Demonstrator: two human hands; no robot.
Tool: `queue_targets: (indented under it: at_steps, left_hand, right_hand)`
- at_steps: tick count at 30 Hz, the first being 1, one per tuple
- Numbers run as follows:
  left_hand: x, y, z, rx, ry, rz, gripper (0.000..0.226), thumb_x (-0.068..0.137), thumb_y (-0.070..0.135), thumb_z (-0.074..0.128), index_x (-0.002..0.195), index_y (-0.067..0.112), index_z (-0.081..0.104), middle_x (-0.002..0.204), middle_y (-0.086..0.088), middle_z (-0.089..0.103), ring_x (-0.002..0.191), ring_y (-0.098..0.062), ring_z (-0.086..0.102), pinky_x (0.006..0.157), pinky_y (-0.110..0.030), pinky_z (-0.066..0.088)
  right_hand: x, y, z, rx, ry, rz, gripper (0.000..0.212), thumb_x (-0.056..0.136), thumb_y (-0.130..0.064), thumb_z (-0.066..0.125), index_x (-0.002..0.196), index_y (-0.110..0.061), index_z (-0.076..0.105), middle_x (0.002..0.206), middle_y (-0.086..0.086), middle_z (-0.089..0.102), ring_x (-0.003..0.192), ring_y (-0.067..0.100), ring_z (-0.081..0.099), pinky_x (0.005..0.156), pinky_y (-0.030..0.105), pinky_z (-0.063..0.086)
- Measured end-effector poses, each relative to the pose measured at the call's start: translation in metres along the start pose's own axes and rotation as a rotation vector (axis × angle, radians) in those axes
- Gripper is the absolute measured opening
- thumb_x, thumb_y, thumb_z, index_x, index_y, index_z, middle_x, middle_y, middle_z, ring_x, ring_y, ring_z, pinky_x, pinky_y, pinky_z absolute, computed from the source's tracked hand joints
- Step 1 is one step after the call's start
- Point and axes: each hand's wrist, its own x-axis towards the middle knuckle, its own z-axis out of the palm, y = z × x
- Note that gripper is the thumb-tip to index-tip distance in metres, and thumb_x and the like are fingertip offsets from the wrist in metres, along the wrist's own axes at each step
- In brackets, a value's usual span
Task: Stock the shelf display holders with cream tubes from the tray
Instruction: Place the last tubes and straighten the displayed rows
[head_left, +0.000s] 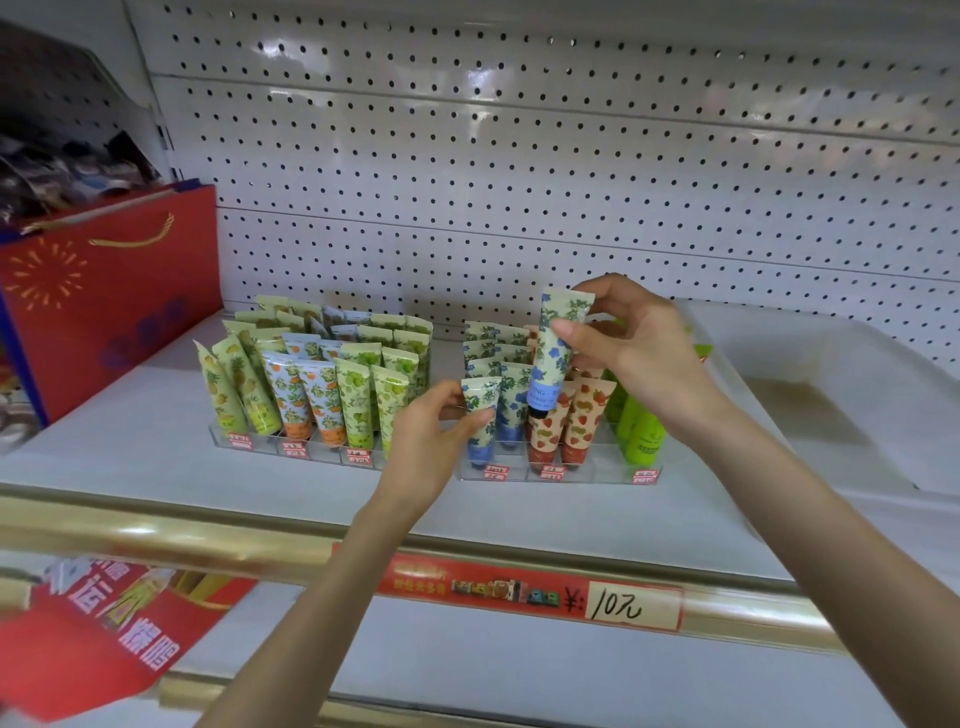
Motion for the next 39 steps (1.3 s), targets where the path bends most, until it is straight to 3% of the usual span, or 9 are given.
queue_targets:
  at_steps: [5, 10, 18, 22, 23, 25, 27, 31, 39]
  left_hand:
    - [0.002, 0.003, -0.003, -0.024, -0.015, -0.014, 0.021, 0.085, 0.019, 0.066, 0.101, 0.007, 0.061, 0.092, 0.0, 0.064, 0.09, -0.012, 0.06, 0.083, -0.029, 0.053]
    - [0.002, 0.007, -0.004, 0.041, 0.012, 0.034, 0.019, 0.086, 0.014, 0.064, 0.103, 0.004, 0.062, 0.087, 0.002, 0.061, 0.083, -0.009, 0.058, 0.075, -0.016, 0.05]
    - [0.004, 0.007, -0.007, 0.077, -0.009, 0.09, 0.011, 0.087, 0.008, 0.063, 0.098, 0.007, 0.064, 0.082, 0.005, 0.062, 0.074, 0.005, 0.055, 0.064, -0.005, 0.044]
    - [0.005, 0.007, -0.009, 0.061, -0.002, 0.073, 0.013, 0.087, 0.008, 0.063, 0.1, 0.011, 0.06, 0.081, 0.01, 0.059, 0.075, 0.003, 0.055, 0.064, -0.005, 0.044]
    - [0.006, 0.007, -0.009, 0.059, -0.001, 0.073, 0.014, 0.087, 0.008, 0.063, 0.1, 0.011, 0.06, 0.081, 0.011, 0.059, 0.076, 0.002, 0.056, 0.064, -0.005, 0.044]
    - [0.005, 0.007, -0.01, 0.07, -0.005, 0.084, 0.01, 0.088, 0.009, 0.062, 0.096, 0.013, 0.059, 0.08, 0.012, 0.058, 0.076, 0.001, 0.056, 0.065, -0.006, 0.044]
    - [0.005, 0.008, -0.011, 0.089, -0.004, 0.092, 0.006, 0.09, 0.012, 0.059, 0.092, 0.017, 0.056, 0.08, 0.012, 0.058, 0.075, -0.001, 0.056, 0.066, -0.009, 0.045]
    - [0.005, 0.009, -0.012, 0.131, -0.006, 0.098, 0.006, 0.093, 0.016, 0.054, 0.092, 0.011, 0.058, 0.078, 0.006, 0.059, 0.077, -0.009, 0.056, 0.075, -0.033, 0.052]
    - [0.006, 0.015, -0.012, 0.186, 0.035, 0.141, 0.011, 0.091, 0.013, 0.057, 0.097, 0.005, 0.061, 0.082, -0.003, 0.061, 0.078, -0.014, 0.056, 0.069, -0.025, 0.047]
  right_hand:
    - [0.003, 0.005, 0.002, -0.119, -0.043, -0.042, 0.012, 0.082, -0.016, 0.07, 0.089, -0.021, 0.062, 0.091, -0.002, 0.07, 0.08, 0.006, 0.063, 0.077, 0.027, 0.053]
    - [0.004, 0.012, 0.008, -0.145, -0.084, -0.049, 0.013, 0.081, -0.017, 0.072, 0.088, -0.019, 0.061, 0.089, 0.002, 0.07, 0.08, 0.015, 0.066, 0.074, 0.032, 0.055]
    - [0.002, 0.022, 0.017, -0.324, -0.153, -0.084, 0.017, 0.079, -0.019, 0.073, 0.092, -0.017, 0.062, 0.092, -0.002, 0.068, 0.065, -0.005, 0.059, 0.063, 0.011, 0.048]
    - [0.0, 0.03, 0.018, -0.427, -0.203, -0.139, 0.016, 0.078, -0.023, 0.075, 0.089, -0.018, 0.064, 0.089, -0.001, 0.065, 0.076, 0.004, 0.057, 0.079, 0.025, 0.048]
    - [0.001, 0.033, 0.018, -0.464, -0.202, -0.144, 0.016, 0.077, -0.026, 0.075, 0.087, -0.022, 0.063, 0.089, -0.006, 0.065, 0.084, 0.008, 0.059, 0.093, 0.035, 0.044]
    - [0.001, 0.037, 0.019, -0.602, -0.163, -0.15, 0.017, 0.077, -0.033, 0.073, 0.087, -0.029, 0.061, 0.092, -0.012, 0.064, 0.097, 0.01, 0.059, 0.115, 0.044, 0.013]
    - [0.002, 0.04, 0.02, -0.706, -0.122, -0.161, 0.019, 0.077, -0.037, 0.072, 0.092, -0.028, 0.063, 0.091, -0.014, 0.063, 0.103, 0.008, 0.056, 0.113, 0.039, -0.007]
    - [0.002, 0.04, 0.021, -0.778, -0.134, -0.172, 0.02, 0.078, -0.039, 0.07, 0.094, -0.028, 0.065, 0.09, -0.021, 0.058, 0.108, 0.002, 0.05, 0.112, 0.042, -0.014]
    - [0.0, 0.041, 0.023, -0.834, -0.161, -0.2, 0.022, 0.079, -0.04, 0.068, 0.096, -0.027, 0.066, 0.098, -0.013, 0.063, 0.115, 0.006, 0.048, 0.11, 0.045, -0.018]
